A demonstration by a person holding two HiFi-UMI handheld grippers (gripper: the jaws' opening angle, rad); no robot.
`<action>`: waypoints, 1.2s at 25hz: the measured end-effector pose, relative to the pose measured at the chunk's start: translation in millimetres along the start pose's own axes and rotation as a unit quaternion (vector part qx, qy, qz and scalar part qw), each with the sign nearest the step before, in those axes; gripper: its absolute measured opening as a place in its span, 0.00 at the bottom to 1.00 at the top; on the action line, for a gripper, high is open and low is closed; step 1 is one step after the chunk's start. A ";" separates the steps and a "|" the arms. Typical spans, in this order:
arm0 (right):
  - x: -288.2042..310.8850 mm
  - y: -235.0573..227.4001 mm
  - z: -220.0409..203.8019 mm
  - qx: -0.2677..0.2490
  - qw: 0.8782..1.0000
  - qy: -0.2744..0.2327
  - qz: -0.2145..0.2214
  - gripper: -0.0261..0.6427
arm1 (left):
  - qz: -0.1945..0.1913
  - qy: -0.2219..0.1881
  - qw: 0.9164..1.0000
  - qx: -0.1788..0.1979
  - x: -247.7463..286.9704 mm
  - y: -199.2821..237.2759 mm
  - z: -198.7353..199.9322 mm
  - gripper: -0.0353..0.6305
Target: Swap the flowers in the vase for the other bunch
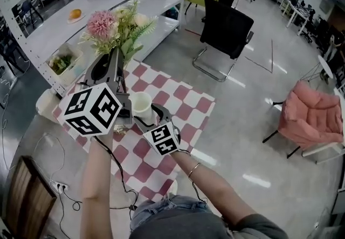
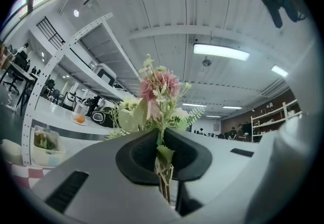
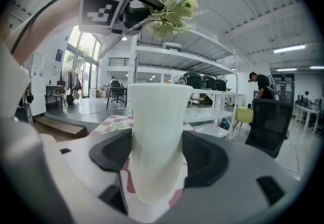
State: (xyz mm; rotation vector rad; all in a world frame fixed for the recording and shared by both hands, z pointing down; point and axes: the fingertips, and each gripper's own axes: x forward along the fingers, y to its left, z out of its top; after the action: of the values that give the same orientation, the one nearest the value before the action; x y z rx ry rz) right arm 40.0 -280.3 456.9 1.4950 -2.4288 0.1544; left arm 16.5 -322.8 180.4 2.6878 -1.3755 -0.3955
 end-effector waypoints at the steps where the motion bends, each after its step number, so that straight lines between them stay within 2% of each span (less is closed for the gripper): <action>1: 0.4 -0.2 -0.1 -0.001 1.000 0.000 0.000 0.51 | -0.003 -0.002 1.000 0.002 5.2 -1.2 1.3 0.11; 9: 0.2 -0.5 0.2 -0.004 1.000 0.006 -0.011 0.51 | -0.019 -0.007 1.000 0.020 35.8 -5.3 -12.0 0.11; 16: -0.3 -3.4 1.0 0.005 1.000 0.004 -0.009 0.51 | -0.008 -0.016 0.999 0.048 44.9 -2.0 -32.4 0.11; 21: 1.1 -3.5 0.2 0.006 1.000 0.005 -0.008 0.51 | 0.001 -0.007 0.999 0.039 34.6 9.4 -53.8 0.11; 30: 0.7 -3.2 -0.5 0.006 1.000 0.005 -0.007 0.51 | -0.006 0.003 0.999 0.036 5.1 10.7 -78.0 0.11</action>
State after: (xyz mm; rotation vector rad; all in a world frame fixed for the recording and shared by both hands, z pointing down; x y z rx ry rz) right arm 42.7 -282.3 457.4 1.5125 -2.4119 0.1734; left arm 32.2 -335.7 256.6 2.7535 -1.4000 -0.3433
